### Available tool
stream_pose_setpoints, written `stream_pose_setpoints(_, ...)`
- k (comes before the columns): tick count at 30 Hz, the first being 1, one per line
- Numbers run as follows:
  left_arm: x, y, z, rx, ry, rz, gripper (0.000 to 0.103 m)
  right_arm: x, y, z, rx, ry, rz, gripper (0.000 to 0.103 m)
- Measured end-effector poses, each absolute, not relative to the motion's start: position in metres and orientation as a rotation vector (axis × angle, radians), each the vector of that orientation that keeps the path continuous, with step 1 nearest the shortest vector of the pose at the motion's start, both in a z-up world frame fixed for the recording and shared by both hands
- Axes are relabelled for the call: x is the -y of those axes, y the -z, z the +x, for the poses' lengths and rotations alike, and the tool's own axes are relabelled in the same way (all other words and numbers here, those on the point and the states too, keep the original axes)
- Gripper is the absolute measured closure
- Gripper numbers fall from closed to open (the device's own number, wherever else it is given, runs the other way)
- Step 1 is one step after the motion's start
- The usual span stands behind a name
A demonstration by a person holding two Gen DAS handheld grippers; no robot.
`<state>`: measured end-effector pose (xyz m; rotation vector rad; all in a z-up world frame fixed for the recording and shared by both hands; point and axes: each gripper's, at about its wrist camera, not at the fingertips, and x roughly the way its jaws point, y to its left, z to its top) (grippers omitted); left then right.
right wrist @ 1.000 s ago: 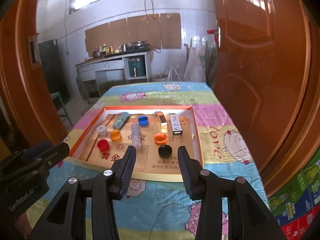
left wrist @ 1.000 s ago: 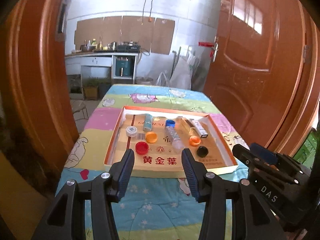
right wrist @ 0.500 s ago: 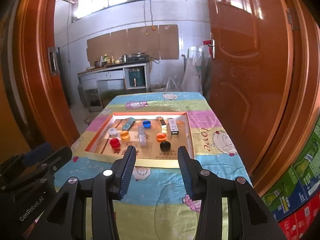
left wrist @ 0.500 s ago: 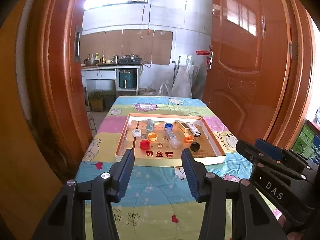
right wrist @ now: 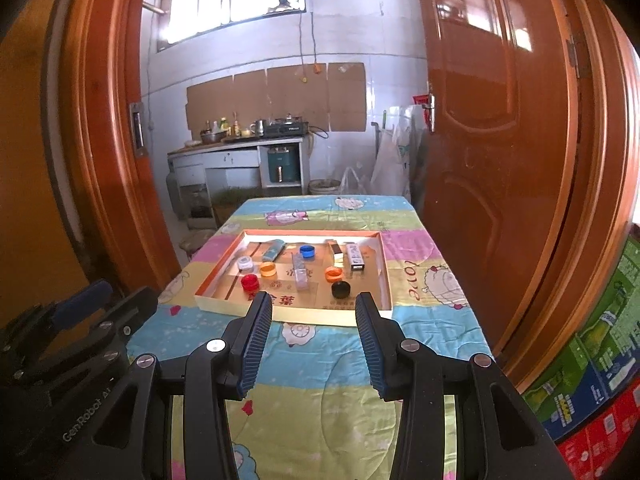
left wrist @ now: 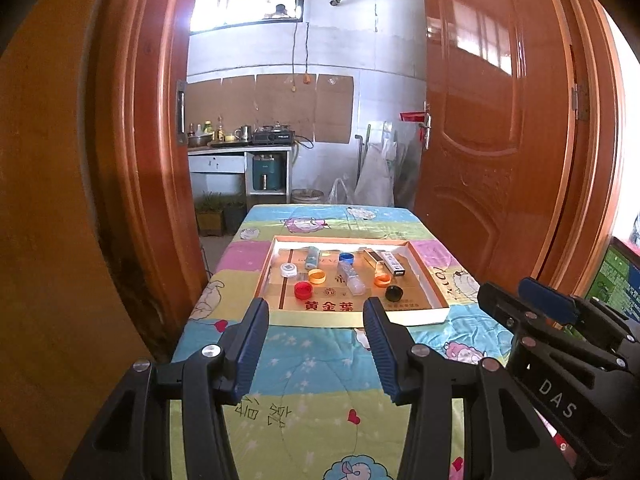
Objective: Organize rigid objects
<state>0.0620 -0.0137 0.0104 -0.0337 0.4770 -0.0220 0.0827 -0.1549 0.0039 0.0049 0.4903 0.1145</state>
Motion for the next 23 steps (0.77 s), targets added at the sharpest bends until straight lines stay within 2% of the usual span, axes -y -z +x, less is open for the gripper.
stream_pose_setpoints(23,0.014,-0.014,0.050,-0.449,0.026,-0.026,0.054,0.153,-0.010,0.066,-0.462,-0.110,-0.010,0.058)
